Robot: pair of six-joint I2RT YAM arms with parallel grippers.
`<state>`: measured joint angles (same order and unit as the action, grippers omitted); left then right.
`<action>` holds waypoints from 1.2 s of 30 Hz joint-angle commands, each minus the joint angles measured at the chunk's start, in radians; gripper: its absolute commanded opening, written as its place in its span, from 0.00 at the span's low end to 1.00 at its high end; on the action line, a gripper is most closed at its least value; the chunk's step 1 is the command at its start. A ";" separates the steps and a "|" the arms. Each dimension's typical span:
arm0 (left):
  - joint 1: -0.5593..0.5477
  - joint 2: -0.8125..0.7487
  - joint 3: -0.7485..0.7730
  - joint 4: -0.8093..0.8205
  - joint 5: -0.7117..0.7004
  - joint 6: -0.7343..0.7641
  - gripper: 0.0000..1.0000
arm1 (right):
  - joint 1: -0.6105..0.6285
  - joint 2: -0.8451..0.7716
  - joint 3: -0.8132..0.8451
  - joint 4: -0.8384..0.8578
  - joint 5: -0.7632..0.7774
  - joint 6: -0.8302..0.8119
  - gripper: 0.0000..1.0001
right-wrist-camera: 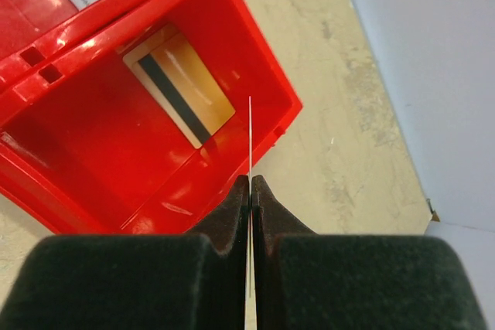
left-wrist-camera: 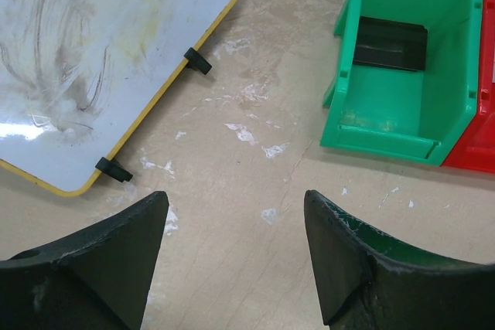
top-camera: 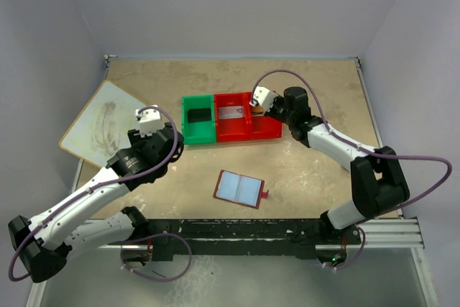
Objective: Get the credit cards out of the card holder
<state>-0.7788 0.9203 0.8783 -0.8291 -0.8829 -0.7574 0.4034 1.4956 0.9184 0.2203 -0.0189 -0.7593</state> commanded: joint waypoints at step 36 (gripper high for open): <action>0.006 -0.023 0.010 0.029 0.003 0.028 0.69 | 0.008 0.233 0.200 -0.040 -0.167 -0.132 0.00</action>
<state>-0.7788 0.8959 0.8783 -0.8246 -0.8783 -0.7544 0.4057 1.7130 1.0588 0.1627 -0.1787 -0.8600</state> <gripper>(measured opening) 0.691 0.007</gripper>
